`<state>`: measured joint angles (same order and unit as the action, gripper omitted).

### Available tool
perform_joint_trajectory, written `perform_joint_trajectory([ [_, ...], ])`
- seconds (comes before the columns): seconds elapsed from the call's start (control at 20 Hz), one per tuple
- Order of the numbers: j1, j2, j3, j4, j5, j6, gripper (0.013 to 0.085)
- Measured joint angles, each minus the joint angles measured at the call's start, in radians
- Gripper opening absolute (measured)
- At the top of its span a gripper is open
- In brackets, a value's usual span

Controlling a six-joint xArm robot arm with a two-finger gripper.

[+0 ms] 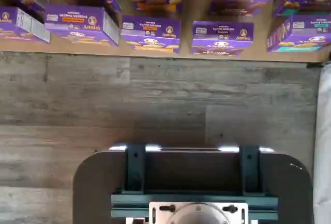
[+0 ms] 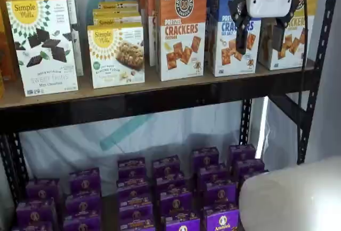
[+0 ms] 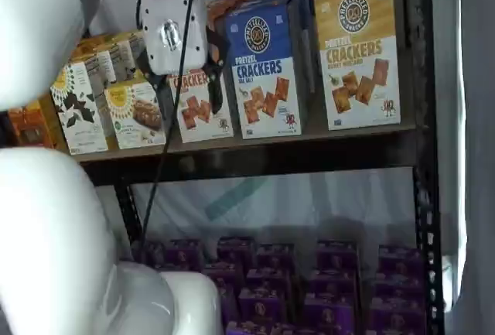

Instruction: Retrieve the yellow and white box located on the top shelf, the sixth one from the left

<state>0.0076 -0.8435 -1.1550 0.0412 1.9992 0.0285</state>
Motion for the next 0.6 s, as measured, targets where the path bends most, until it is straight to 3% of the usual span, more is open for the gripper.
perform_joint_trajectory([
  [0.05, -0.02, -0.003, 0.003, 0.021, -0.004, -0.01, 0.085],
  [0.1, -0.077, -0.012, 0.013, 0.081, -0.015, -0.039, 0.085],
  [0.2, -0.102, -0.018, 0.018, 0.114, -0.022, -0.056, 0.085],
  [0.45, -0.106, -0.02, 0.021, 0.107, -0.026, -0.064, 0.085],
  [0.6, -0.072, -0.024, 0.027, 0.058, -0.04, -0.052, 0.085],
])
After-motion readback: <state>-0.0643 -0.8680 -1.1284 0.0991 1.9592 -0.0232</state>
